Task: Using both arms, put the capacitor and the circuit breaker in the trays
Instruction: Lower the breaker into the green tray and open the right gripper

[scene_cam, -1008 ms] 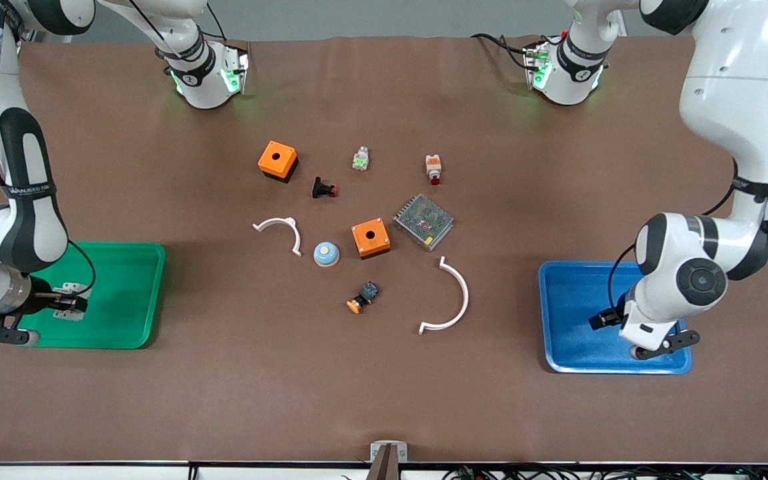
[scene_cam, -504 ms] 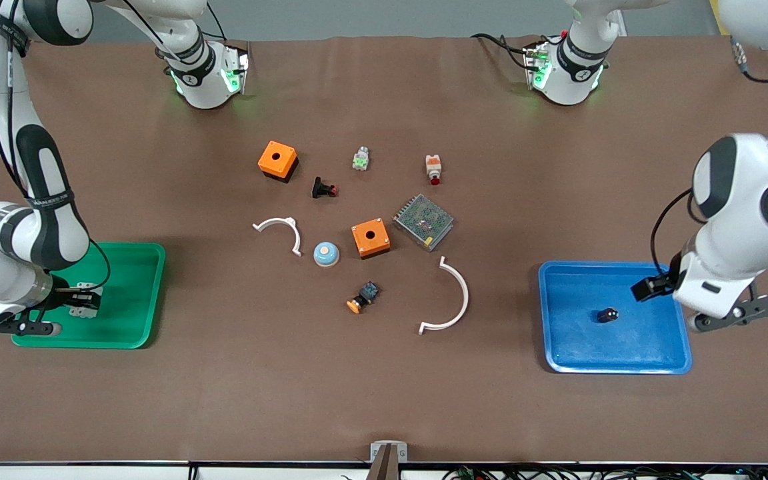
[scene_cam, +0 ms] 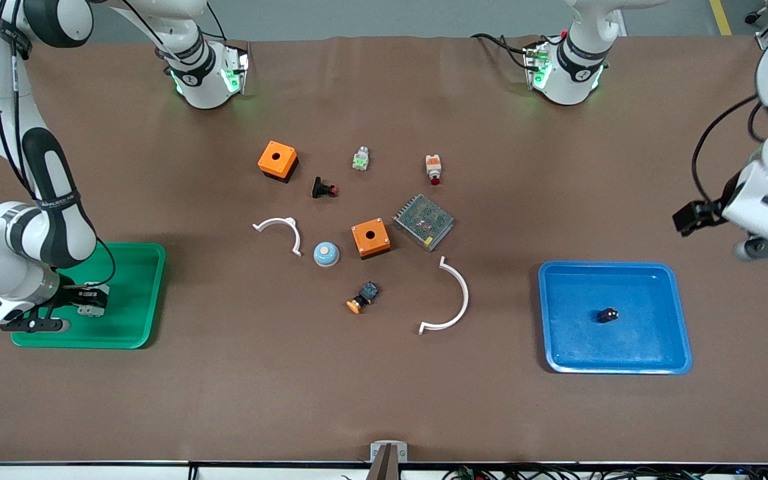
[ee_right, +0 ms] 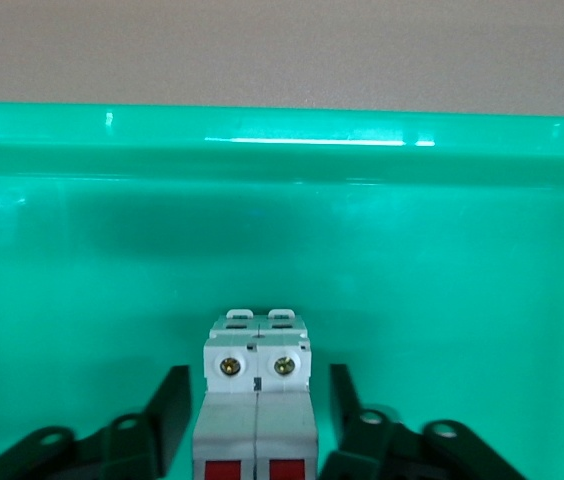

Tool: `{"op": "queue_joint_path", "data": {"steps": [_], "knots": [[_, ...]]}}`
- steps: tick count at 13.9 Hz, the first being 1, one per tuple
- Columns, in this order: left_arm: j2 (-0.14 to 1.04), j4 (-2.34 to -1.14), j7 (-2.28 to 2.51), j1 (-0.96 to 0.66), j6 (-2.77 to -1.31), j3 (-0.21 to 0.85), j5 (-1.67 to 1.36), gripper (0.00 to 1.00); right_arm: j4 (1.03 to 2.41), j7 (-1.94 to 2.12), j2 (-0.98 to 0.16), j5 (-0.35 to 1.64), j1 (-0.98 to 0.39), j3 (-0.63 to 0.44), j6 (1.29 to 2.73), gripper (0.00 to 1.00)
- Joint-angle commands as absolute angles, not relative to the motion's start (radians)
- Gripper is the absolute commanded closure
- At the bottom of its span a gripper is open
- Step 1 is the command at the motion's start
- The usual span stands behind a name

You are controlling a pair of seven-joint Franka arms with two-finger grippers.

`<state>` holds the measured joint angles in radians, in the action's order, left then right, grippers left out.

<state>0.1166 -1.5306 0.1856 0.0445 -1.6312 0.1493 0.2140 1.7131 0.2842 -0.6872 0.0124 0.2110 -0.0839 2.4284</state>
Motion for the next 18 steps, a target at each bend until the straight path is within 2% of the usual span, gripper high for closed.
{"op": "queue_joint_path", "data": {"steps": [1, 3, 7, 14, 18], "knots": [[0.029, -1.548, 0.085, 0.096, -1.579, 0.150, 0.117, 0.00, 1.707, 0.298, -0.667, 0.009, 0.229, -0.063, 2.424, 0.00], [-0.009, -1.560, 0.040, 0.118, -1.572, 0.147, 0.068, 0.00, 1.660, 0.299, -0.657, 0.009, 0.222, -0.061, 2.357, 0.00], [-0.032, -1.560, 0.038, 0.123, -1.528, 0.150, 0.058, 0.00, 1.491, 0.285, -0.612, 0.011, 0.195, -0.058, 2.064, 0.00], [-0.032, -1.554, 0.037, 0.135, -1.531, 0.146, -0.017, 0.00, 1.494, 0.085, -0.381, 0.014, 0.071, -0.058, 1.755, 0.00], [-0.034, -1.549, 0.049, 0.133, -1.517, 0.155, -0.012, 0.00, 1.494, 0.063, -0.278, 0.034, 0.028, -0.057, 1.634, 0.00]]}}
